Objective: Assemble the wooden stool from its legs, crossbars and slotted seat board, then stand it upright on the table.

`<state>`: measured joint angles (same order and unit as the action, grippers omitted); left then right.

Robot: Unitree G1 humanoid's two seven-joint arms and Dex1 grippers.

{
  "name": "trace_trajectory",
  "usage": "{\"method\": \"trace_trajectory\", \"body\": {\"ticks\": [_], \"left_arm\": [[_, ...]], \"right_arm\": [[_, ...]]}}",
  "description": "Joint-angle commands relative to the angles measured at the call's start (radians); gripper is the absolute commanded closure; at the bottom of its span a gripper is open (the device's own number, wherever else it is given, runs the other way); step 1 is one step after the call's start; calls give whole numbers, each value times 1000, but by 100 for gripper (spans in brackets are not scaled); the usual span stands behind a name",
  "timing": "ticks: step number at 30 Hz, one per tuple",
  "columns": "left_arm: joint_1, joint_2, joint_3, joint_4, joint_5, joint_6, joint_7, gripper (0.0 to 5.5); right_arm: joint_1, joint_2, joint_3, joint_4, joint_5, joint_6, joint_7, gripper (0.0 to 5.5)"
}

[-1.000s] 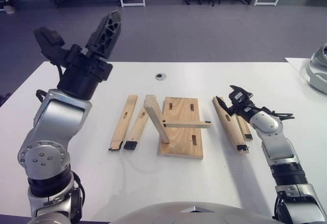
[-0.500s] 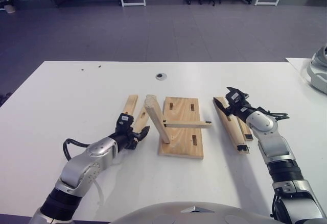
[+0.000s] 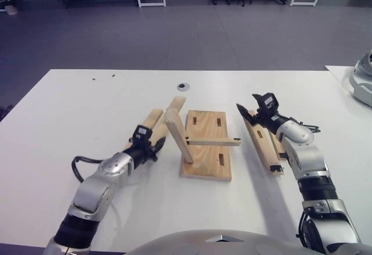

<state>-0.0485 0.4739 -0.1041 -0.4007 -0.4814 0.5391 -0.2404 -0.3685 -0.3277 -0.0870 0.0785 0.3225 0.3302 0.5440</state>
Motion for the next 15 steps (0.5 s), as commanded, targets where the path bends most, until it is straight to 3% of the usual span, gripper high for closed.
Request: {"method": "trace_trajectory", "body": {"ticks": [1,8,15], "left_arm": [[-170,43,37,-19,36,-133,-149,343],[-261,22,-15,67,114,-310,-334,343],[-260,-6,-25,94,204,-404,-348,343]], "right_arm": [[-238,71,-119,-60,366,255,56,203],[-405,225,-234,-41,750,459,-88,203],[-364,234,-251,-74,848,521,-219,335]]}}
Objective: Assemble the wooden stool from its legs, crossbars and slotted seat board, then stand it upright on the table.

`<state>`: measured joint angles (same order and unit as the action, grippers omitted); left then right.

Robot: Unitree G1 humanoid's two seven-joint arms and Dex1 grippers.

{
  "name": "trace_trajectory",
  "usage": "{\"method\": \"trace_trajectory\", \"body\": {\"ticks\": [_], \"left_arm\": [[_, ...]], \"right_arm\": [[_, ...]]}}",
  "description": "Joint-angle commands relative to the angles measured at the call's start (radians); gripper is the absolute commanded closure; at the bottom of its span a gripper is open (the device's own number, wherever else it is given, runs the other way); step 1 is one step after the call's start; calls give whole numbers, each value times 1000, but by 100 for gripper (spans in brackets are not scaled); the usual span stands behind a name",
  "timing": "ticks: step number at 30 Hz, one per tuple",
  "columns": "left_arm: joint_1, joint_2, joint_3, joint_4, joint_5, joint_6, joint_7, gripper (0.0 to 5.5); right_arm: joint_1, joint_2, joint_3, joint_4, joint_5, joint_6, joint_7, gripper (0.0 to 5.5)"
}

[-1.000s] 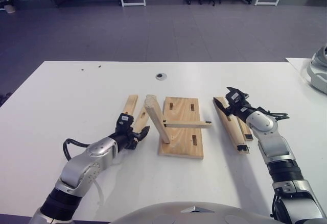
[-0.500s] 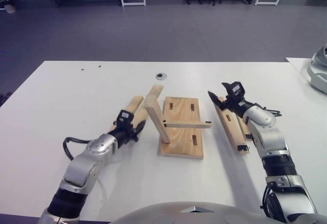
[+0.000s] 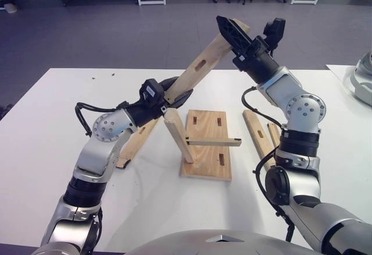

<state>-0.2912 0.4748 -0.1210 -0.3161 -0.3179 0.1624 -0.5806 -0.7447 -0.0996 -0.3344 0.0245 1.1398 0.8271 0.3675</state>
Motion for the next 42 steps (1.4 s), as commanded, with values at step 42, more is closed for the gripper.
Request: {"method": "trace_trajectory", "body": {"ticks": [42], "left_arm": [[528,-290,-53,-293,-11,665,273,141]], "right_arm": [[815,-379,-34,-602,18,-104,-596,448]]}}
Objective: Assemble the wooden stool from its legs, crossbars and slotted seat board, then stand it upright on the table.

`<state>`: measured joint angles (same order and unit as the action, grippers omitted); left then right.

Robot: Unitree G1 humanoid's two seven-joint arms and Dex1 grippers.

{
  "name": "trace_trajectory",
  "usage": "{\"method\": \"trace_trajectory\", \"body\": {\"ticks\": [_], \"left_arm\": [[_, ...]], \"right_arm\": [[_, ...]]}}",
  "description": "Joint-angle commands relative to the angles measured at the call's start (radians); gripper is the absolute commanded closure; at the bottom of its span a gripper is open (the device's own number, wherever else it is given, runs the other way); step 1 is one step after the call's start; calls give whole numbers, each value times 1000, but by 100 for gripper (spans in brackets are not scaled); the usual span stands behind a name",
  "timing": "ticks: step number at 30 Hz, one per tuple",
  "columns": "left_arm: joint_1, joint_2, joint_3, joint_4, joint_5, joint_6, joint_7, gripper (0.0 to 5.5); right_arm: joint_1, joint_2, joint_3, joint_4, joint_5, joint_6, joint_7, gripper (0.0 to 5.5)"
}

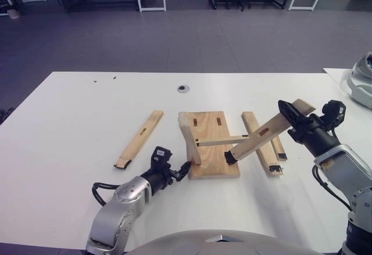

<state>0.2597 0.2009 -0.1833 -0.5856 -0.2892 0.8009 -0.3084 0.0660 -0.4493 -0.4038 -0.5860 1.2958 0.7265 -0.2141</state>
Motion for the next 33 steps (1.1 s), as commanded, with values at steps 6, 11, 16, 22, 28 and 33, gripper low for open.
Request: {"method": "trace_trajectory", "body": {"ticks": [6,11,16,22,28,33], "left_arm": [[-43,-14,9,-26,-73,41,5,141],[-72,-8,10,-16,-74,42,9,141],[-105,-1,-12,-14,-69,47,7,141],[-157,-26,-48,-25,-74,64,22,141],[-263,-96,-45,-53,-99,97,69,141],[-350,-132,-14,-51,-119,126,96,141]], "right_arm": [[41,-30,118,-31,-253,-46,57,448],[95,-70,238,-26,-402,-34,125,448],[94,-99,323,-25,-509,-6,140,448],[116,-184,430,-39,-594,-3,300,340],[45,-169,506,-66,-606,-51,476,232],[1,-126,560,-44,-598,-27,515,173]]}}
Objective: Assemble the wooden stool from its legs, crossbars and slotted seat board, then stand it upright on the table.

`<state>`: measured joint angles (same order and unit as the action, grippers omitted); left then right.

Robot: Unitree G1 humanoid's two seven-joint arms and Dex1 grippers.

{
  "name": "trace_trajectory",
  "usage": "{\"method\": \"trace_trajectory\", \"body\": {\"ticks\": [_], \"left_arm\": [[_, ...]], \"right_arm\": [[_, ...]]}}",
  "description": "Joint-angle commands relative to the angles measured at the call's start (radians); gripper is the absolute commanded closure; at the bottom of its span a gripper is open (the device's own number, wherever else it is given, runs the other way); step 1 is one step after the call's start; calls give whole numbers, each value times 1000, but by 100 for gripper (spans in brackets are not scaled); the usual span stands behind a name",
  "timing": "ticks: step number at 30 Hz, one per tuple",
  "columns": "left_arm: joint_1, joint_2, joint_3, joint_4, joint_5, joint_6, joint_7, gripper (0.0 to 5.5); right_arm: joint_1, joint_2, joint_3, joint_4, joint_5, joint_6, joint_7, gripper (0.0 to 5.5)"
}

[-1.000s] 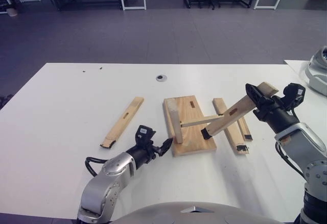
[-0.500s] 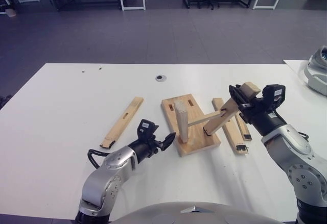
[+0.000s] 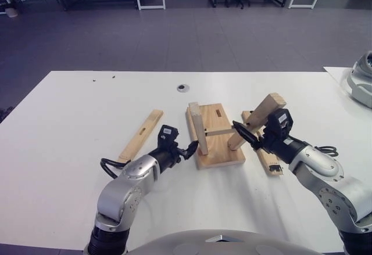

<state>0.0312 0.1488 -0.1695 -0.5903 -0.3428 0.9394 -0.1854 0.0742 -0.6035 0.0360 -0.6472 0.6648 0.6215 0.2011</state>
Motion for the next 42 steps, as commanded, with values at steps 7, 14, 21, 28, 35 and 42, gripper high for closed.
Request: {"method": "trace_trajectory", "body": {"ticks": [7,14,21,28,35,42], "left_arm": [[-98,191,162,23,-58,-5,-165,141],[-92,353,278,106,-53,-96,-275,141],[-15,439,297,54,-90,-149,-394,141],[79,608,144,49,-8,-231,-553,141],[192,633,150,10,15,-241,-543,141],[184,586,70,16,67,-246,-492,141]], "right_arm": [[172,-29,-4,15,-45,-74,180,173],[364,-198,-351,74,7,-230,579,173],[142,-213,-248,483,-273,-406,659,173],[-124,-22,49,593,-406,-504,702,173],[-215,111,284,368,-367,-273,722,173],[-263,-119,136,580,-425,-387,841,173]]}}
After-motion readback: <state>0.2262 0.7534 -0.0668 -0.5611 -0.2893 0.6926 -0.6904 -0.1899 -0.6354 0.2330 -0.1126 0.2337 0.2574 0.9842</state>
